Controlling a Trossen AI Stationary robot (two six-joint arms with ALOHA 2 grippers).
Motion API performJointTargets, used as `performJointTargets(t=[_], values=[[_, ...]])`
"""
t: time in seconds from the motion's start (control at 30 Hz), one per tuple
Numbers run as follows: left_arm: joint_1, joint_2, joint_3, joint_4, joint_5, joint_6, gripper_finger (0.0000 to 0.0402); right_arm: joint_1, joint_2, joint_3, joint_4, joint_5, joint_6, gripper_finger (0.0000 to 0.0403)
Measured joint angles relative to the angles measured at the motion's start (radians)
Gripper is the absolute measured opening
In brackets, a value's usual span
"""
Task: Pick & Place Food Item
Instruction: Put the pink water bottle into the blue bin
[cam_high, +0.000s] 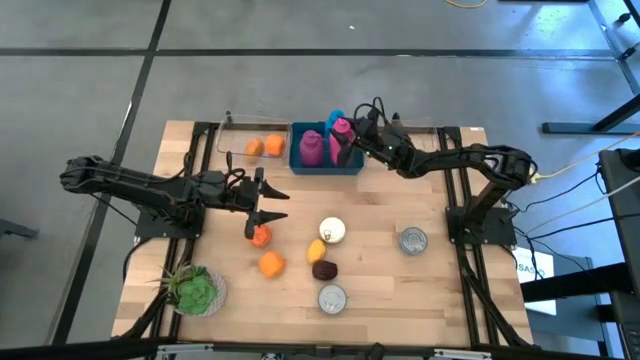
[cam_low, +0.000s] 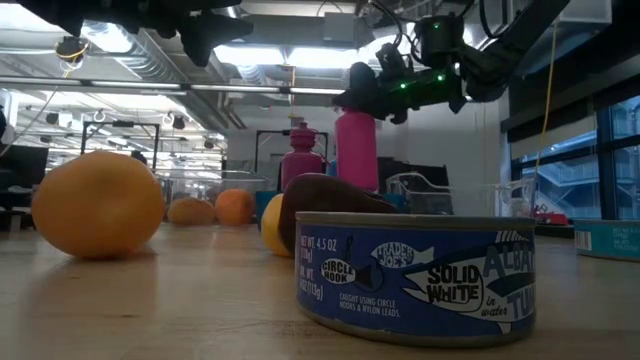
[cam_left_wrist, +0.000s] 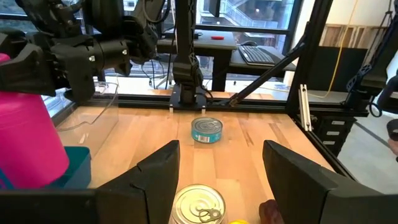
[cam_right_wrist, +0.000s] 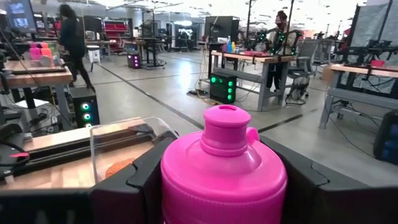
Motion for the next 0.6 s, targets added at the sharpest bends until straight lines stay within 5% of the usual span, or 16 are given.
performJointTargets(t=[0.6], values=[[0.0,0.0,0.0,0.0,0.0,0.0,0.0224,-0.006,0.137,-0.001,0.076,0.007,0.026,0.0208]])
